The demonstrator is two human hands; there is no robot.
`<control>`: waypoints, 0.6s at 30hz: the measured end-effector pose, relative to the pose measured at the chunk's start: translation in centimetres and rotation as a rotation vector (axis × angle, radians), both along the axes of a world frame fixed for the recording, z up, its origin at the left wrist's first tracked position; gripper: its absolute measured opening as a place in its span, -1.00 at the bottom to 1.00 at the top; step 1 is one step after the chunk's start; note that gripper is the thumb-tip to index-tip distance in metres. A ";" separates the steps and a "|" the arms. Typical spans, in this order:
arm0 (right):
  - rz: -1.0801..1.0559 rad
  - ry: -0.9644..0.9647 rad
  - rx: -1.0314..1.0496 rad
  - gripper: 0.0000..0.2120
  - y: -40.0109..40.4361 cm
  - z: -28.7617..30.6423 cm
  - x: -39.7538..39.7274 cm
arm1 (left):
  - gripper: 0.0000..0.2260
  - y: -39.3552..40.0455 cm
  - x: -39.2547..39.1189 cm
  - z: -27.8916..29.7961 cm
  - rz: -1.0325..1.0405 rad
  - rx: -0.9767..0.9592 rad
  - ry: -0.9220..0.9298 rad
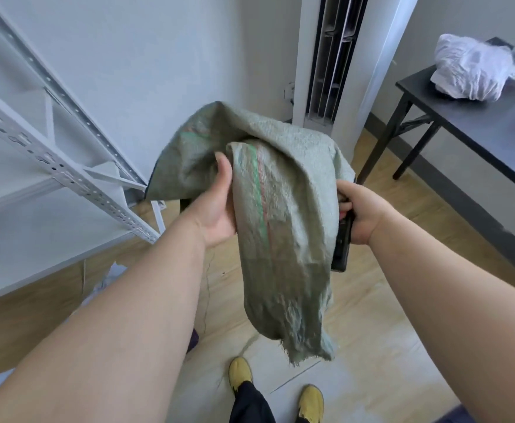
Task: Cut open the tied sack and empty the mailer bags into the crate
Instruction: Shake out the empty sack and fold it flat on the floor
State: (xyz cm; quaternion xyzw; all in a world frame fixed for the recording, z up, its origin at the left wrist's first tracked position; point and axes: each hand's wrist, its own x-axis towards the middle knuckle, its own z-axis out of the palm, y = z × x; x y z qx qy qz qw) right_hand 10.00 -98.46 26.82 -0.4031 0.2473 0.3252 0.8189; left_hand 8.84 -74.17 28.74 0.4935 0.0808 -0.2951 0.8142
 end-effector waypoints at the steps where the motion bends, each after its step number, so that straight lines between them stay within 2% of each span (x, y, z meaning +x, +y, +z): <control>1: -0.038 0.021 0.014 -0.58 0.1 0.2 0.3 | -0.21 0.0 -1.2 -0.8 -0.109 0.000 -0.002; 3: -0.056 0.026 -0.018 -0.72 0.3 0.5 0.6 | -0.38 -0.6 -3.0 -1.9 -0.194 0.107 0.042; 5: -0.003 -0.019 -0.100 -0.89 0.1 0.2 0.5 | -0.56 -1.2 -3.7 -3.3 -0.058 0.302 0.098; 6: 0.058 -0.050 -0.122 -0.83 -0.3 -0.2 0.3 | -0.61 -1.3 -3.8 -3.7 0.035 0.329 0.131; 9: 0.331 -0.135 -0.138 -0.77 -1.3 -1.0 -0.8 | -0.72 -1.0 -3.7 -4.2 0.179 0.144 0.198; 11: 0.399 -0.145 -0.244 -0.77 -1.4 -1.5 -1.2 | -0.78 -0.2 -3.4 -4.2 0.235 0.159 0.205; 13: 0.304 -0.107 -0.458 -0.75 -1.8 -1.9 -1.1 | -0.71 0.5 -3.1 -4.3 0.296 0.321 0.207; 15: 0.133 -0.038 -0.642 -0.71 -2.3 -2.2 -1.2 | -0.36 1.4 -3.1 -4.6 0.369 0.530 0.255; 16: 0.047 -0.020 -0.681 -0.68 -2.5 -2.4 -1.2 | -0.23 1.8 -3.1 -4.7 0.411 0.611 0.259; 17: -0.036 -0.020 -0.670 -0.66 -2.7 -2.6 -1.3 | -0.20 2.1 -3.1 -4.8 0.438 0.635 0.246; 18: -0.099 -0.027 -0.608 -0.64 -2.8 -2.8 -1.4 | -0.21 2.4 -3.0 -4.8 0.443 0.573 0.231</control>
